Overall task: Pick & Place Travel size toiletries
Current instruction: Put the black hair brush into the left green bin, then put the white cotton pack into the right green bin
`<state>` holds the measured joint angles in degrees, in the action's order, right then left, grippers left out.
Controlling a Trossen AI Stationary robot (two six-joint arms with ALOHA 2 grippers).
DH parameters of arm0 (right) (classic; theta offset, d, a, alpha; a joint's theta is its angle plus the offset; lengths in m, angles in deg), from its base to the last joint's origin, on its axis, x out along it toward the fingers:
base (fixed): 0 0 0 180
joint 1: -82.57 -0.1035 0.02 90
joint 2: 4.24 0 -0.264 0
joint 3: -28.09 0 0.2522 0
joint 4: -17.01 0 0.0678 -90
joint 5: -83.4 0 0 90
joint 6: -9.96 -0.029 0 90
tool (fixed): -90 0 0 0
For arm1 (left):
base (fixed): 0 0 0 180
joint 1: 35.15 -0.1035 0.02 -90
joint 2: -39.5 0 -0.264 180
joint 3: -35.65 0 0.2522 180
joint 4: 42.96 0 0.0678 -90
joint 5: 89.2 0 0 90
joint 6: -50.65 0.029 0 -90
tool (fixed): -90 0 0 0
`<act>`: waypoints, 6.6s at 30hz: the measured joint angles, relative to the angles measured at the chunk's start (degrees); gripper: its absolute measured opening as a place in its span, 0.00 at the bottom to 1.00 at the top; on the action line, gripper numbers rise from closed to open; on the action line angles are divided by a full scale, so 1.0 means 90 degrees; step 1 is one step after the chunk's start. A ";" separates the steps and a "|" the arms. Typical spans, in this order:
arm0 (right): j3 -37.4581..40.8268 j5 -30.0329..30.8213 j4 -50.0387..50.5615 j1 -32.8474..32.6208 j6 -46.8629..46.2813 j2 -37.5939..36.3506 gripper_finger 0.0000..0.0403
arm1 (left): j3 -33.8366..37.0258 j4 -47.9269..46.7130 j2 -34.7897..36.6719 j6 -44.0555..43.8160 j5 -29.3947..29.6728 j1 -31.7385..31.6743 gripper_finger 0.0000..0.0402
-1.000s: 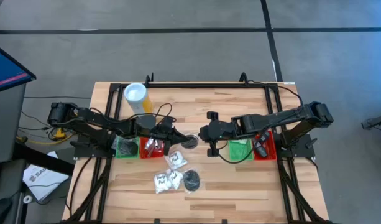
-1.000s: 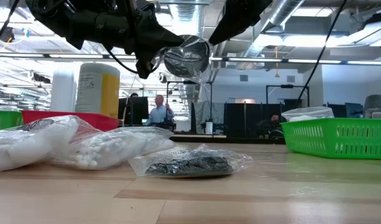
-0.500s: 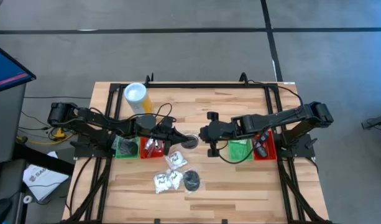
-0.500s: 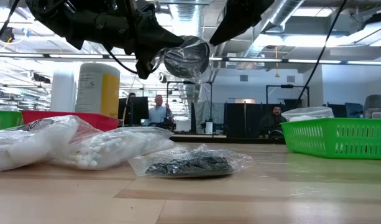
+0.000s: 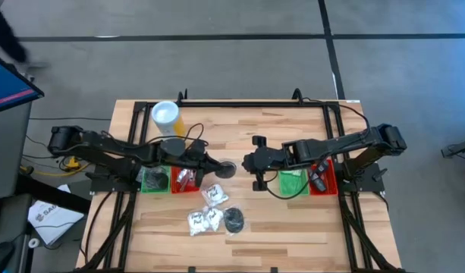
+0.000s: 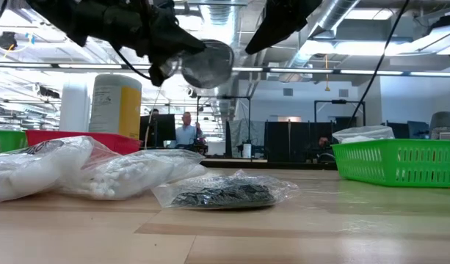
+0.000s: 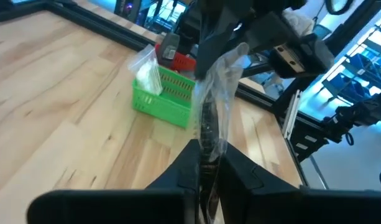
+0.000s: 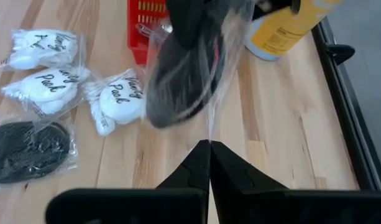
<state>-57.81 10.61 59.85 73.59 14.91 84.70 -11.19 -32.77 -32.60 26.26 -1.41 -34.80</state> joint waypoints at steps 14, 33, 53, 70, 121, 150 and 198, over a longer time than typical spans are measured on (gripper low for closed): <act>0.0012 -0.0087 0.0373 0.0000 -0.0202 -0.0009 0.25 | 0.0012 -0.1667 0.1004 -0.0168 0.0835 0.0266 0.05; 0.0017 -0.0090 0.0456 0.0012 -0.0219 0.0091 0.37 | 0.0007 -0.4977 0.3040 -0.2159 0.1802 0.0768 0.05; 0.0029 -0.0090 0.0581 0.0012 -0.0221 0.0088 0.33 | -0.1001 -0.8168 0.3597 -0.3816 0.1719 0.0960 0.05; 0.0032 -0.0090 0.0581 0.0012 -0.0221 0.0088 0.32 | -0.1009 -0.9686 0.3597 -0.4816 0.1466 0.0960 0.05; 0.0034 -0.0090 0.0583 0.0011 -0.0219 0.0086 0.32 | -0.0804 -1.0346 0.2825 -0.6275 0.1713 0.0958 0.09; 0.0034 -0.0090 0.0581 0.0012 -0.0219 0.0086 0.32 | -0.0806 -1.0409 0.2842 -0.5863 0.1548 0.0953 0.31; 0.0034 -0.0092 0.0491 -0.0117 -0.0444 0.0248 0.32 | -0.0806 -0.4305 -0.0615 -0.2556 0.1272 0.3477 0.31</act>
<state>-57.50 9.78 64.27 72.55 10.91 86.94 -18.45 -71.52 -38.14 3.25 10.04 -3.50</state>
